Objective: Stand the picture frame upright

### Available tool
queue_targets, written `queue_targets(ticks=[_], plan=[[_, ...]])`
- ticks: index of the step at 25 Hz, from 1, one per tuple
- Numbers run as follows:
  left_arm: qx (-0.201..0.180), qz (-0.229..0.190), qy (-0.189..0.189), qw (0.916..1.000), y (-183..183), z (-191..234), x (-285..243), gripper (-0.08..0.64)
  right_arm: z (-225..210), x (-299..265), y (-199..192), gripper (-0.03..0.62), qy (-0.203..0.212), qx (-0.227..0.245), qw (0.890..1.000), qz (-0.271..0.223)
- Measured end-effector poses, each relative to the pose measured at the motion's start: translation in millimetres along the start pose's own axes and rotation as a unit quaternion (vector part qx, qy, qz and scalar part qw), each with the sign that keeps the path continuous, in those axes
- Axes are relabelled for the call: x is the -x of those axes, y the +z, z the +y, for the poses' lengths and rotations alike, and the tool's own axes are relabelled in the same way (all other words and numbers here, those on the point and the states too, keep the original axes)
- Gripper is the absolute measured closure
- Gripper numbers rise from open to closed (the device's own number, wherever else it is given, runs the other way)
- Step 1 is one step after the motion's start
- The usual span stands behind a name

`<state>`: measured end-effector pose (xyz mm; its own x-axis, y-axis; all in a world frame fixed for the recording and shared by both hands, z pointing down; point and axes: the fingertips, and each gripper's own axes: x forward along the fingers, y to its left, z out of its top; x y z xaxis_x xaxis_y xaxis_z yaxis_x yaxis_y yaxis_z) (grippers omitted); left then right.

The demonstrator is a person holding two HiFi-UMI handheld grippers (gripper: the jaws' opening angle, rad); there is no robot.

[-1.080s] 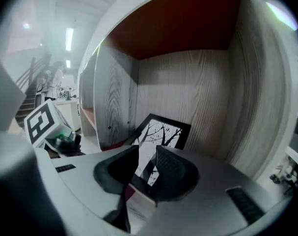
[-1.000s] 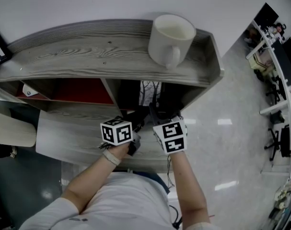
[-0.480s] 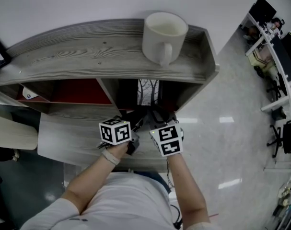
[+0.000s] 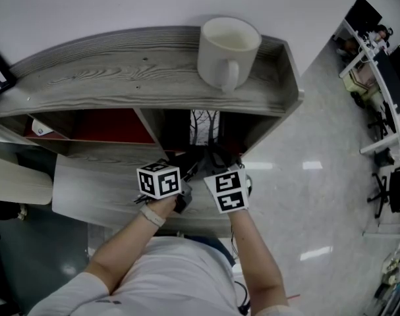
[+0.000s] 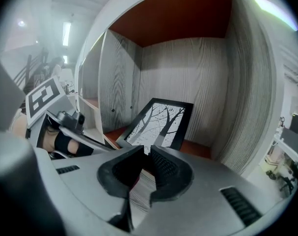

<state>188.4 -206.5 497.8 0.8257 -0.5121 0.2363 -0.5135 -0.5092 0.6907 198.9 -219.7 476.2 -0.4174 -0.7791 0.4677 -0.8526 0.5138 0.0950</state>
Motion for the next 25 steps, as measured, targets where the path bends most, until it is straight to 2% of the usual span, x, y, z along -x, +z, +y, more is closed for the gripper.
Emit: queue_targets(ticks=[9,18,25], plan=[[0.021,-0.007,0.012,0.9997,4.6,7.8,13.0,0.526,-2.0,-1.8,-0.6,0.549,-0.009,-0.010,1.000,0.015],[0.061,-0.037,0.005,0.9974,27.5,6.6,17.7,0.526,-2.5,-4.8,-0.3,0.549,-0.014,-0.021,0.999,0.046],[0.076,-0.047,0.011,0.9960,32.2,7.5,15.1,0.529,-0.9,-5.4,0.6,0.548,-0.006,0.002,0.998,0.058]])
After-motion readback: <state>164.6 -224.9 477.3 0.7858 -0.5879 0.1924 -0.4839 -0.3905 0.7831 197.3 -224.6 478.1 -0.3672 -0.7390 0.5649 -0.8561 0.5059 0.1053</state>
